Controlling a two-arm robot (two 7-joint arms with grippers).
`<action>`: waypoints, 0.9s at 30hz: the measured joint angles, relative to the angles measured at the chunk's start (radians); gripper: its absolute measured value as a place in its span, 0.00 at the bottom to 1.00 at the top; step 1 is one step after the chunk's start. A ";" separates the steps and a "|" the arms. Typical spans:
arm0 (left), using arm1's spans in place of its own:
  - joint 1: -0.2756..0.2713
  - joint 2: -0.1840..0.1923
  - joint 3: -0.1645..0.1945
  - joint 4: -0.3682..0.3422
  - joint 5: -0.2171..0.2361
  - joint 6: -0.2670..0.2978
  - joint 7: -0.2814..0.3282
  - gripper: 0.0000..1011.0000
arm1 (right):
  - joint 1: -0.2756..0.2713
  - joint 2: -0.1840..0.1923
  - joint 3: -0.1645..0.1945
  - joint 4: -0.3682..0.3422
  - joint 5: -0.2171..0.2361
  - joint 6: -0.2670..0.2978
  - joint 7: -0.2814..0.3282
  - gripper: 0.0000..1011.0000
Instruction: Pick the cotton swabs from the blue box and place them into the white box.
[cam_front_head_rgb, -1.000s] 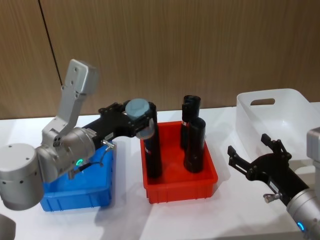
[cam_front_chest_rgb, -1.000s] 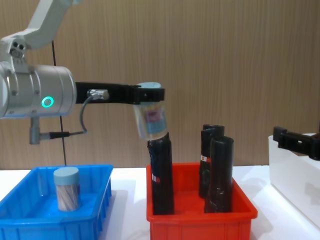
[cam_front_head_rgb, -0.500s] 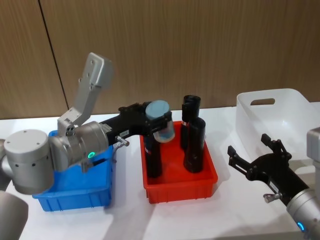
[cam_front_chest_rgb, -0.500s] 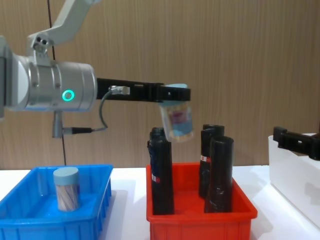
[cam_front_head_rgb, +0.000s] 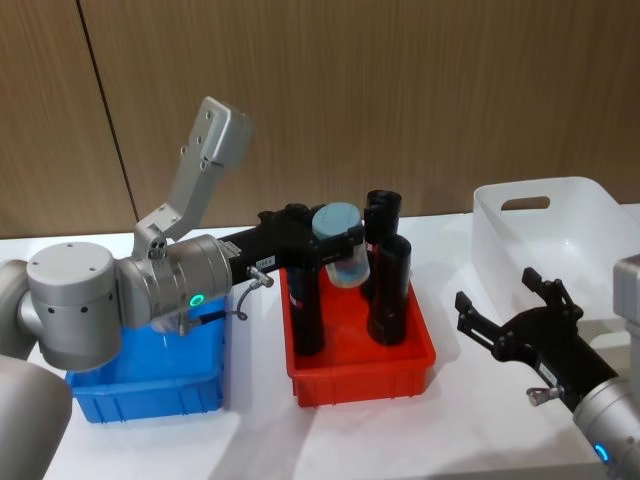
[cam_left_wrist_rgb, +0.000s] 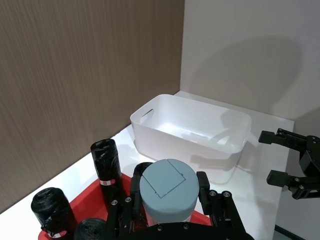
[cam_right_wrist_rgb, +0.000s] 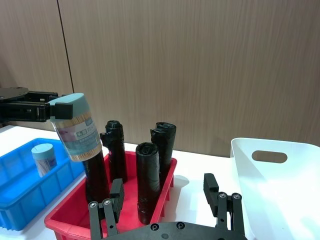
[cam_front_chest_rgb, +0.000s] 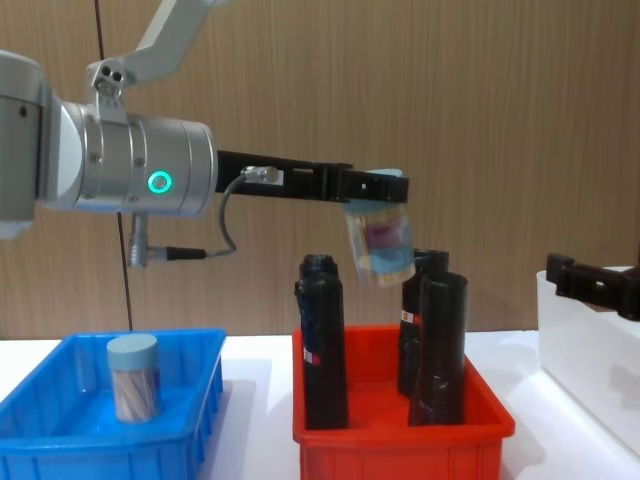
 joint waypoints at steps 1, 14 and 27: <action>-0.003 -0.001 0.001 0.003 0.001 0.001 -0.004 0.66 | 0.000 0.000 0.000 0.000 0.000 0.000 0.000 0.99; -0.015 -0.007 0.005 0.016 0.005 0.007 -0.021 0.66 | 0.013 0.009 0.002 -0.007 -0.024 0.025 0.052 0.99; -0.020 -0.010 0.006 0.021 0.007 0.009 -0.029 0.66 | 0.072 0.014 -0.001 0.010 -0.061 0.080 0.191 0.99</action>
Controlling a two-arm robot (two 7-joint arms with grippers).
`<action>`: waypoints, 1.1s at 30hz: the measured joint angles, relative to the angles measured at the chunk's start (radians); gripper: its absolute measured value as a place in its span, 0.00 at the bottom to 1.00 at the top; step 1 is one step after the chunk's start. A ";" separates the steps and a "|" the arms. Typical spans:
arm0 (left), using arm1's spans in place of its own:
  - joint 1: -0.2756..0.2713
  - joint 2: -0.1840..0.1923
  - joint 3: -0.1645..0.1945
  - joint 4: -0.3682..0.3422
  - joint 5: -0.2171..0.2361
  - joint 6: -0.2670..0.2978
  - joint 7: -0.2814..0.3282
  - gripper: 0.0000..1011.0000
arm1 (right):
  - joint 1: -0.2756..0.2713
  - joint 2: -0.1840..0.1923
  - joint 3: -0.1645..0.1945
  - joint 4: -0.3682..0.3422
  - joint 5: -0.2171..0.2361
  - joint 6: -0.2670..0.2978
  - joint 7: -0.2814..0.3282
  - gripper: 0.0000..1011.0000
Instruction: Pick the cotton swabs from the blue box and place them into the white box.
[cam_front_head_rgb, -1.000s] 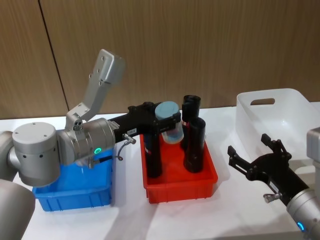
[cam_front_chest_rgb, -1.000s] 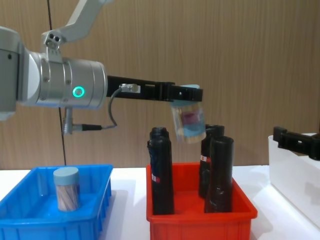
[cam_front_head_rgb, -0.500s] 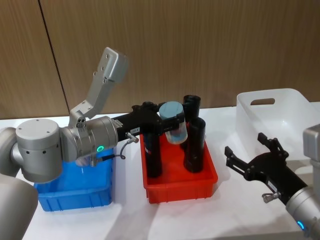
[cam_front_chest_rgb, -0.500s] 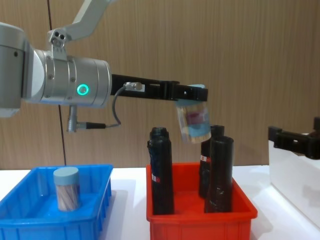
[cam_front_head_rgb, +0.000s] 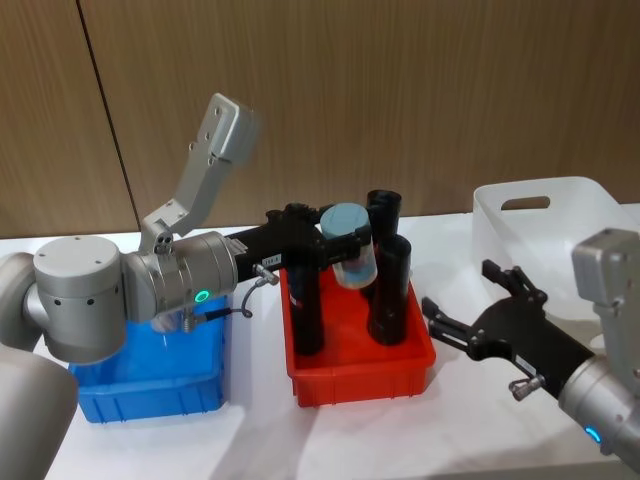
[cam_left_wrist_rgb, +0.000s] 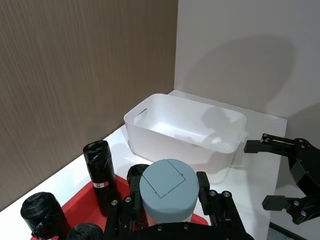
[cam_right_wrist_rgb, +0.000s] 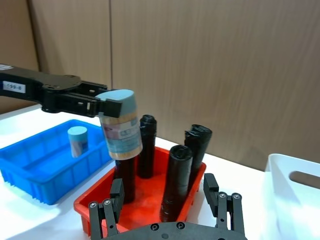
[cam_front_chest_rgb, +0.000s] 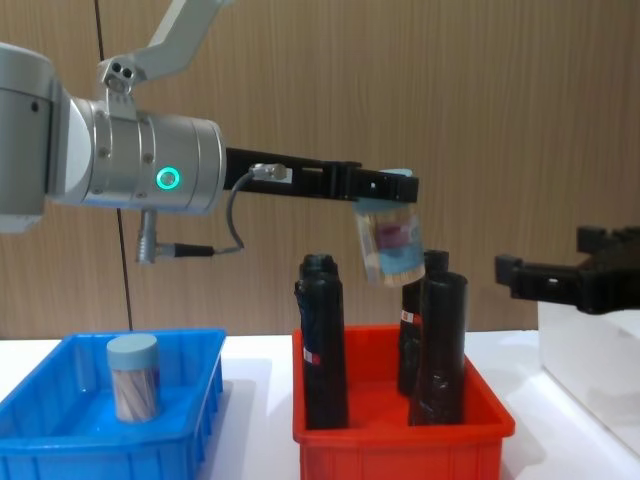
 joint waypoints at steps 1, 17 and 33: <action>0.000 0.000 0.000 0.000 0.000 0.000 0.000 0.66 | 0.009 -0.001 -0.001 0.006 -0.003 0.005 0.015 0.99; -0.002 -0.001 0.000 0.002 0.000 0.001 -0.003 0.66 | 0.115 -0.035 -0.013 0.097 -0.020 0.049 0.156 0.99; -0.002 -0.001 0.000 0.002 0.000 0.001 -0.003 0.66 | 0.220 -0.081 -0.028 0.196 -0.018 0.062 0.233 0.99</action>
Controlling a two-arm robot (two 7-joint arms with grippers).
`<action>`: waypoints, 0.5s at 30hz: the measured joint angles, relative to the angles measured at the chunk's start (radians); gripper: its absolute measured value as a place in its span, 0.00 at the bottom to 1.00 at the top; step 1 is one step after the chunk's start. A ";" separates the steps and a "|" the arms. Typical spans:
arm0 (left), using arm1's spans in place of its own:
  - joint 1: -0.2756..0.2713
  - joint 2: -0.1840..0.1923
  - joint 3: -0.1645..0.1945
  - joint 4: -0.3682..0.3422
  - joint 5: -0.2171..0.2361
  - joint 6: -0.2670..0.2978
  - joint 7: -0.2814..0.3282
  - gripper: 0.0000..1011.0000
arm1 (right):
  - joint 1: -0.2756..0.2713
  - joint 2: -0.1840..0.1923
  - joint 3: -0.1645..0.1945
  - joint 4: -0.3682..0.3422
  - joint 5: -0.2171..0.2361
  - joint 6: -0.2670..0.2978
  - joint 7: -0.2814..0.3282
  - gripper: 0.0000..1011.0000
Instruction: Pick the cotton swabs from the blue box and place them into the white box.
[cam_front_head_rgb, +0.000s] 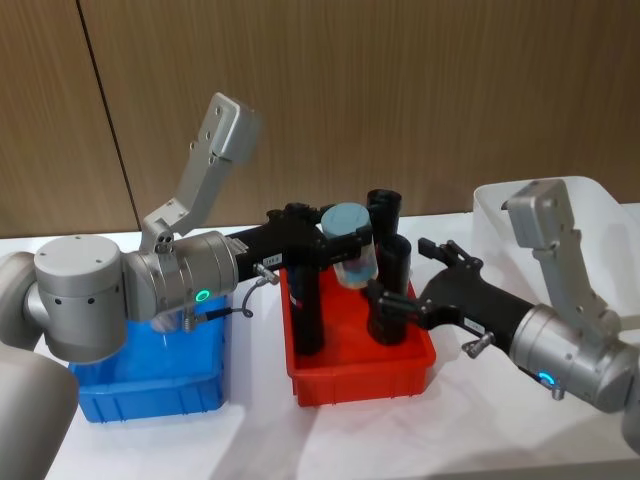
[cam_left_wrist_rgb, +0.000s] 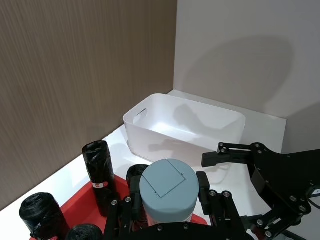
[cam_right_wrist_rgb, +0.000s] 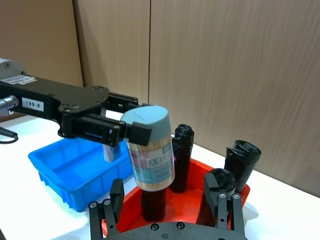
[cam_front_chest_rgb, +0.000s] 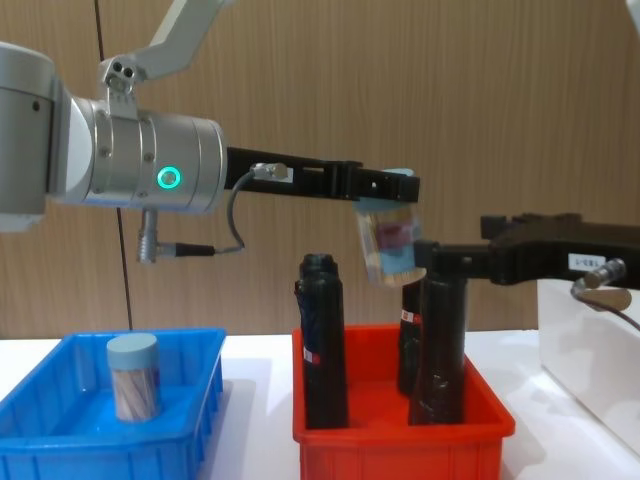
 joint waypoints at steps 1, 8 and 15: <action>0.000 0.000 0.000 0.000 0.000 0.000 0.000 0.66 | 0.000 0.000 0.000 0.000 0.000 0.000 0.000 0.99; 0.000 0.000 0.000 0.000 0.000 0.000 0.000 0.66 | 0.032 -0.017 -0.009 0.035 -0.001 0.000 0.023 0.99; 0.000 0.000 0.000 0.000 0.000 0.000 0.000 0.66 | 0.063 -0.035 -0.021 0.075 -0.012 0.000 0.040 0.99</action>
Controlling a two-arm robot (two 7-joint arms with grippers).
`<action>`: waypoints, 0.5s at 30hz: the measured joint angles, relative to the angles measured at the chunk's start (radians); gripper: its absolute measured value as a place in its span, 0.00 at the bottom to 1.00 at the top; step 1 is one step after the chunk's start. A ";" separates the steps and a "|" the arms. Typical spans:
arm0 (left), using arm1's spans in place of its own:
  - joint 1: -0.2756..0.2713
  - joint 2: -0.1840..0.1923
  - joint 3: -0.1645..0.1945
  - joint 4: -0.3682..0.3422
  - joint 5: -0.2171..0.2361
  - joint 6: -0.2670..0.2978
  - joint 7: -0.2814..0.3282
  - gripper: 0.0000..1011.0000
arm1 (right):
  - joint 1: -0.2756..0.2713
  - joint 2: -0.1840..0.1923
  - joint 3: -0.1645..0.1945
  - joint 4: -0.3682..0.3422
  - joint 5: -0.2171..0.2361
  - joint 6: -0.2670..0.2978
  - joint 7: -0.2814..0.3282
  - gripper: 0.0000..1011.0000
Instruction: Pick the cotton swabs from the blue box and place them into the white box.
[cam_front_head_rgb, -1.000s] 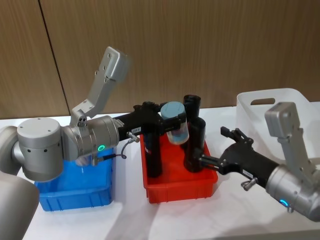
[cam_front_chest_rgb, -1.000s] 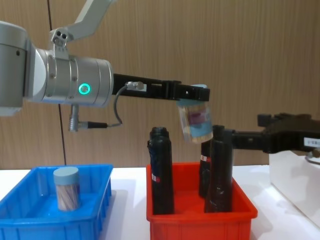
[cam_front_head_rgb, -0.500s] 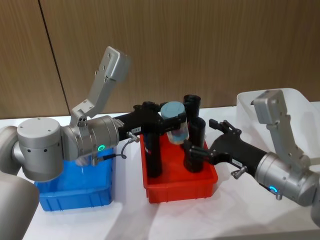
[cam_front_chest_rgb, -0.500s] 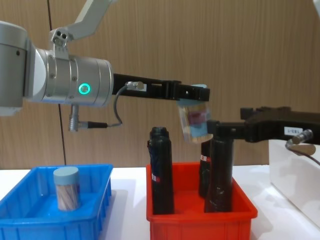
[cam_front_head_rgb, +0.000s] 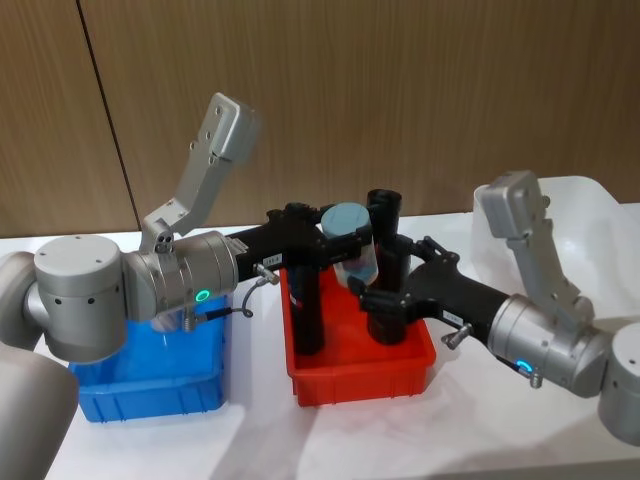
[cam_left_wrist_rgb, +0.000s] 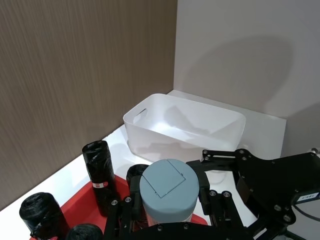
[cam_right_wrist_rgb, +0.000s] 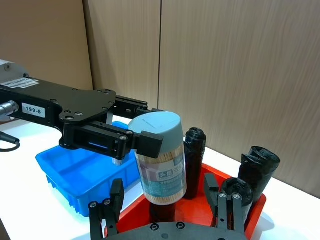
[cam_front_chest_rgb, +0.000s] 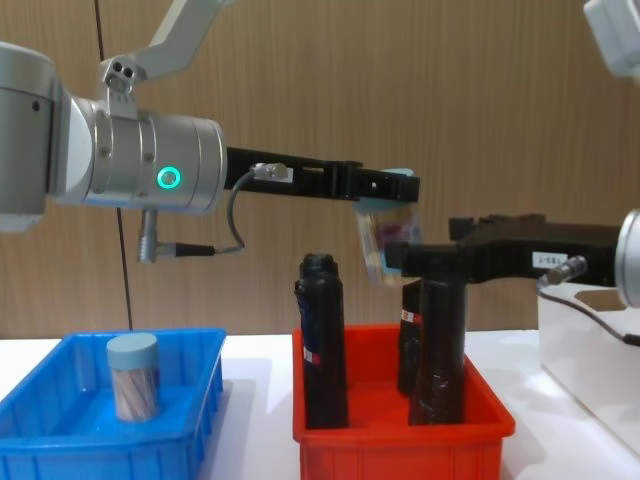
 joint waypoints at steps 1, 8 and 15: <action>0.000 0.000 0.000 0.000 0.000 0.000 0.000 0.66 | 0.006 -0.003 -0.002 0.008 -0.004 -0.001 0.003 0.99; 0.000 0.000 0.000 0.000 0.000 0.000 0.000 0.66 | 0.029 -0.017 -0.010 0.045 -0.015 -0.005 0.010 0.99; 0.000 0.000 0.000 0.000 0.000 0.000 0.000 0.66 | 0.052 -0.029 -0.017 0.081 -0.027 -0.014 0.011 0.99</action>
